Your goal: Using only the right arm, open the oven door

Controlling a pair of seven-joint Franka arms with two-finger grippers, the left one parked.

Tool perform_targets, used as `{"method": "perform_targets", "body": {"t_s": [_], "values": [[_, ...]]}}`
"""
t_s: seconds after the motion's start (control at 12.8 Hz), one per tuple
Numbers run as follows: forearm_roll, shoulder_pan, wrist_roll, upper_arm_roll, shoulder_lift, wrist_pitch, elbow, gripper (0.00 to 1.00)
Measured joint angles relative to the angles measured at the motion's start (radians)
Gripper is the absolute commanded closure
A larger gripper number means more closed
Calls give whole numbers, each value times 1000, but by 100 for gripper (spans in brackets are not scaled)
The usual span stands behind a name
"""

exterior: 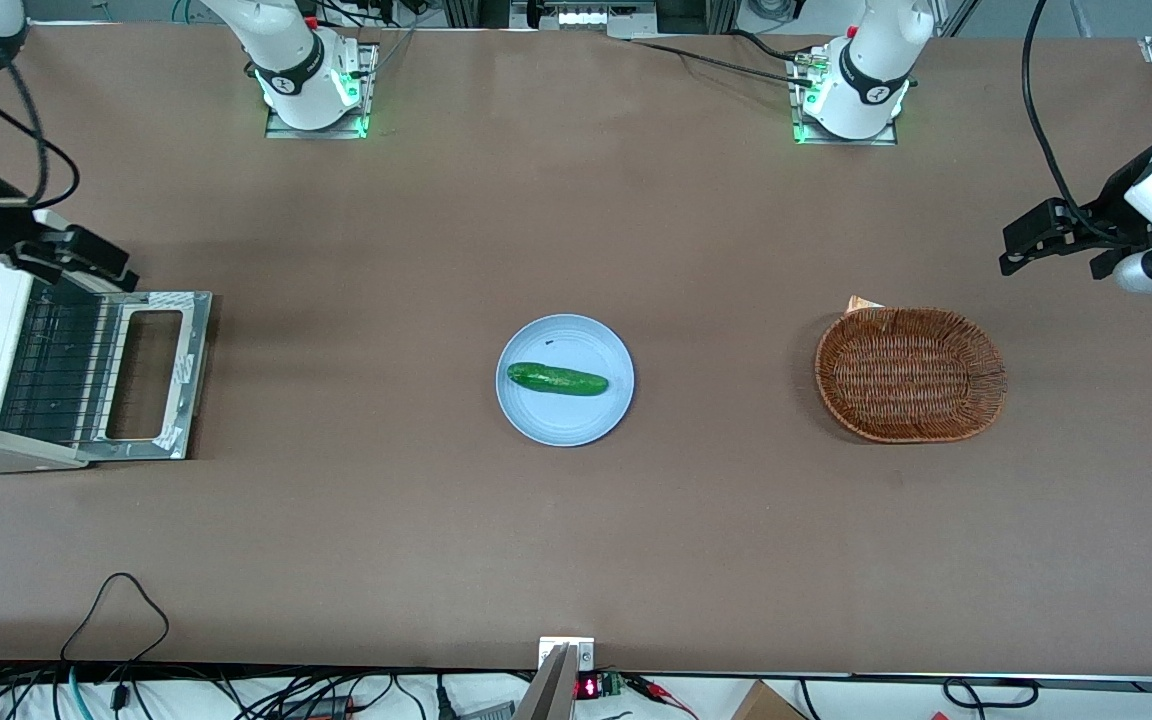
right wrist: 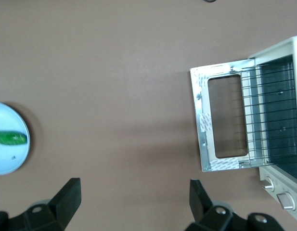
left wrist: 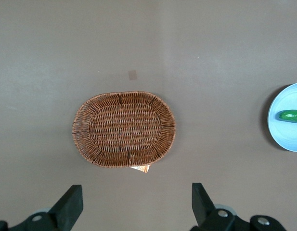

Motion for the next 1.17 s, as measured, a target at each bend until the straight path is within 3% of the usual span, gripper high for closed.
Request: {"method": "perform_targets", "body": {"t_s": [1.17], "values": [[-2,13,-24,-1,-31,-62,-35,0]]}}
